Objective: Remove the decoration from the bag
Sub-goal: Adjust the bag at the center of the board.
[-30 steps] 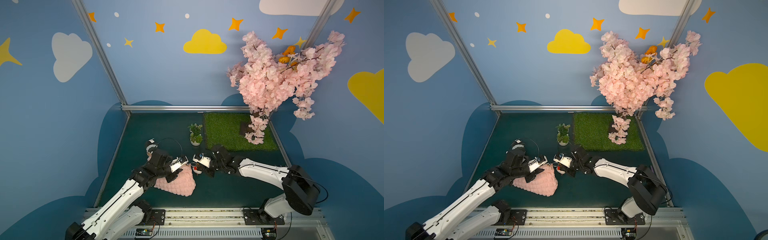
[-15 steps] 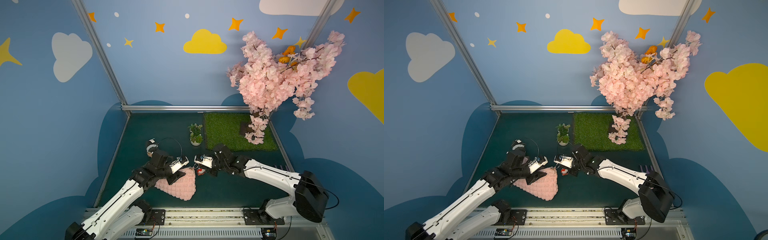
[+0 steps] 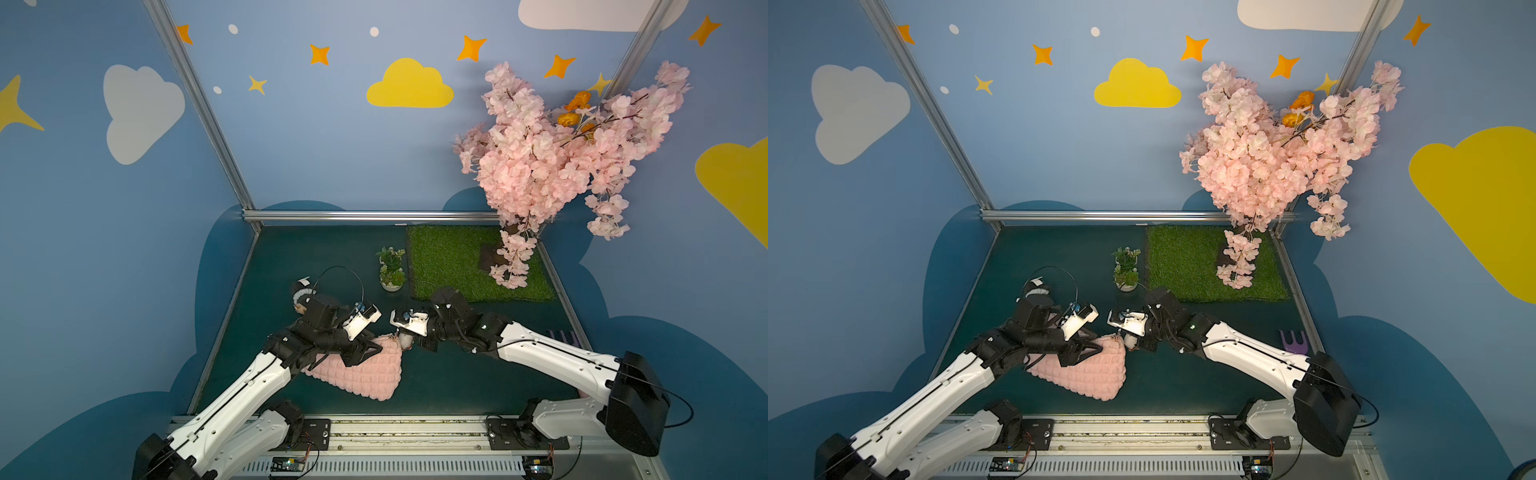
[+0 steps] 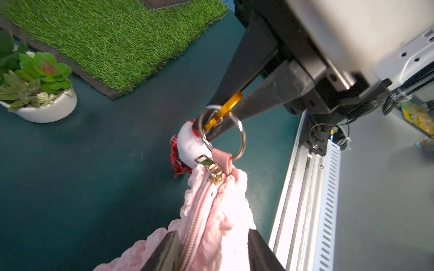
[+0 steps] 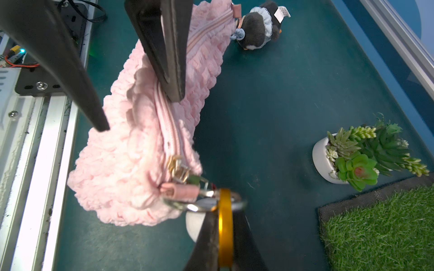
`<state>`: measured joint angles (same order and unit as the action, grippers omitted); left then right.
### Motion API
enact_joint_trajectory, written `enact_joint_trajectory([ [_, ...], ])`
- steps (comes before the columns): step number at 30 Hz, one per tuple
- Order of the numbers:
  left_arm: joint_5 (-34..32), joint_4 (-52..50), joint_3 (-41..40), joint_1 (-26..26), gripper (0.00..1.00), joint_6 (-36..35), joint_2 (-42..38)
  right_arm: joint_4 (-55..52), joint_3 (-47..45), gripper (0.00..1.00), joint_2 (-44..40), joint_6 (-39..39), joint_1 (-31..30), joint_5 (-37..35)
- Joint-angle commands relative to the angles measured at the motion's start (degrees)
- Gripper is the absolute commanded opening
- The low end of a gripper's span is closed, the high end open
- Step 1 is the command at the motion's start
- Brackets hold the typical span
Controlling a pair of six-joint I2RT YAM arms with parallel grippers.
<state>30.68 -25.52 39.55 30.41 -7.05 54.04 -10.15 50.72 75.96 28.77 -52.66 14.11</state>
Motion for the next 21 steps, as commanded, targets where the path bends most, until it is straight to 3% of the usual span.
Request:
enact_joint_trajectory([
  [1,6.7,4.5,1.7,0.4,0.51,4.5,1.9,1.9,-0.7,0.02,-0.9,-0.6,-0.2,0.5],
  [7,7.4,10.3,1.3,0.7,0.52,7.2,3.7,1.8,-0.6,0.00,-1.8,-1.3,0.5,0.5],
  [21,8.6,22.0,0.7,0.7,0.52,5.6,14.0,2.5,-1.2,0.00,-3.6,-2.5,1.4,1.5],
])
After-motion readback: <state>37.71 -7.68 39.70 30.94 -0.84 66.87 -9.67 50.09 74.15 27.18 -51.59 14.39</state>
